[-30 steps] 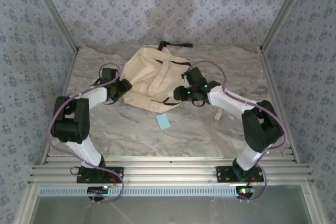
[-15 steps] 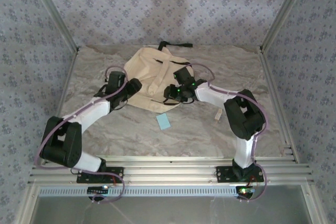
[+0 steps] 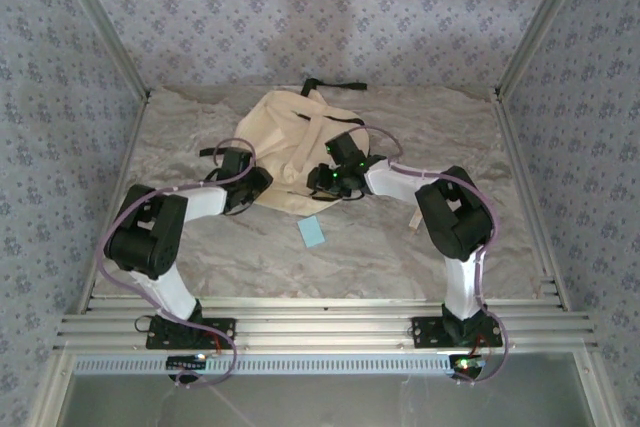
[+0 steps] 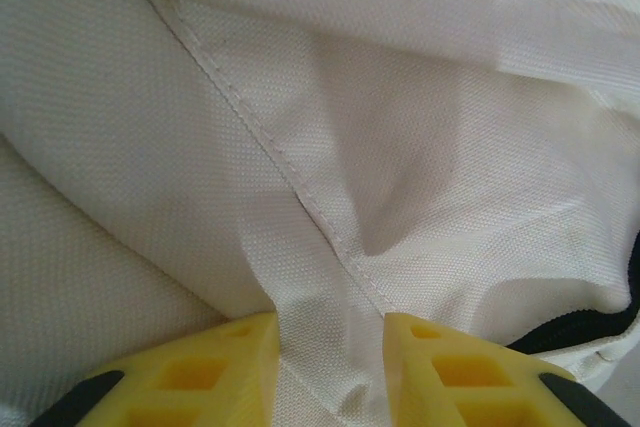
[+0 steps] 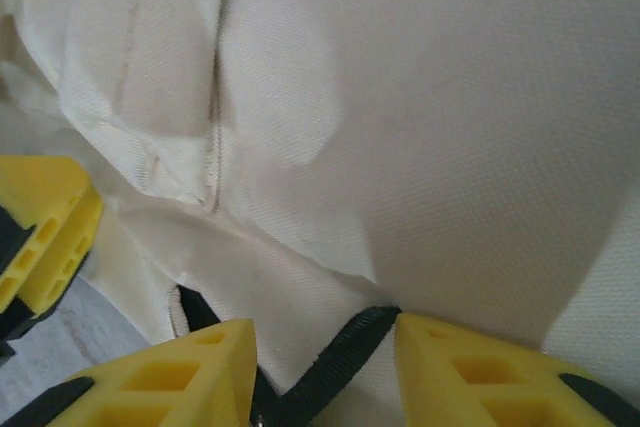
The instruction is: Pack the student bag
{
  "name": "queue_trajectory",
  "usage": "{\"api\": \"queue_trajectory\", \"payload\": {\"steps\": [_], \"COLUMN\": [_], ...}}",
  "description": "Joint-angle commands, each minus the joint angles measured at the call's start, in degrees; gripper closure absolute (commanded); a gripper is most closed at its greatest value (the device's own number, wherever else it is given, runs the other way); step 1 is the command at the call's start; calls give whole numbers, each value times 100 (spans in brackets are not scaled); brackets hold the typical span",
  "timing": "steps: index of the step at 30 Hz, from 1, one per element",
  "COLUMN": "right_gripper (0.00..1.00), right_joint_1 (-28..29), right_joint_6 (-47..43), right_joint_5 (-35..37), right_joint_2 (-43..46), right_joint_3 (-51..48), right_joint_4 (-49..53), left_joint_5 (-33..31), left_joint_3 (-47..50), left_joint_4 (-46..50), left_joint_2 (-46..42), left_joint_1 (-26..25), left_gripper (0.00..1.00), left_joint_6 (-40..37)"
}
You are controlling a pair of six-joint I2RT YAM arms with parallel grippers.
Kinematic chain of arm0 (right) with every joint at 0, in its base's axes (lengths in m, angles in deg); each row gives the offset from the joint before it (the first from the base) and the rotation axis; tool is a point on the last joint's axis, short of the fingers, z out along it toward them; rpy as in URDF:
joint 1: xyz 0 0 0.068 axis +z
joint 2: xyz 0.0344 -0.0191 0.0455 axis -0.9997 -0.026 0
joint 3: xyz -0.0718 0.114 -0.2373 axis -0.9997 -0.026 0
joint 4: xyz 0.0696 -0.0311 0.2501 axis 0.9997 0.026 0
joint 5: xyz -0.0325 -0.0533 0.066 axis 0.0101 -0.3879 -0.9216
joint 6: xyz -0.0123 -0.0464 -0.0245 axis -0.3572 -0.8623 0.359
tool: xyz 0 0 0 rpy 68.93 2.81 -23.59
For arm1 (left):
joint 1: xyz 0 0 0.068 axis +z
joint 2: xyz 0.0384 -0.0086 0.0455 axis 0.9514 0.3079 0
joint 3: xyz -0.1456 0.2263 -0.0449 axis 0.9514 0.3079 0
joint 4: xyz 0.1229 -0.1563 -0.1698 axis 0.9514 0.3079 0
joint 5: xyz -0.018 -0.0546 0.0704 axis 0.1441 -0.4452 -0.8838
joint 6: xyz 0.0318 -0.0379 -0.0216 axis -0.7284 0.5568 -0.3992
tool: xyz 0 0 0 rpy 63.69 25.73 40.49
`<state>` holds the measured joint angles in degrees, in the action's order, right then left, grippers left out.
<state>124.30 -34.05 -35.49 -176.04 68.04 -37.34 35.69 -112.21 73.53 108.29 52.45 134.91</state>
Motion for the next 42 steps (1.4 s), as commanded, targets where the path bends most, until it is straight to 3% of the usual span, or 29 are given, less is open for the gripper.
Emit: {"api": "queue_trajectory", "payload": {"steps": [1,8,14,23,25,36,42], "right_gripper": [52,52,61,87,100,100,100], "right_joint_1": [7,169,389,447,492,514,369], "right_joint_6": [-169,-205,-88,-457,-626,-1012,-893], "right_joint_5": [550,196,-83,335,523,841,1071], "right_joint_2": [126,-246,-572,-540,-563,85,576], "right_joint_3": [50,324,734,1008,1104,1053,359], "right_joint_4": [477,383,282,745,936,1021,951], "left_joint_5": [139,148,144,166,164,121,128], "left_joint_3": [108,162,173,144,144,118,68], "left_joint_4": [-53,25,4,4,2,79,77], "left_joint_2": [82,117,108,91,82,182,249], "left_joint_1": [-61,-69,-121,-156,-159,-163,-148], "left_gripper": [66,67,67,67,67,67,66], "left_joint_6": [68,14,64,71,71,-17,-42]}}
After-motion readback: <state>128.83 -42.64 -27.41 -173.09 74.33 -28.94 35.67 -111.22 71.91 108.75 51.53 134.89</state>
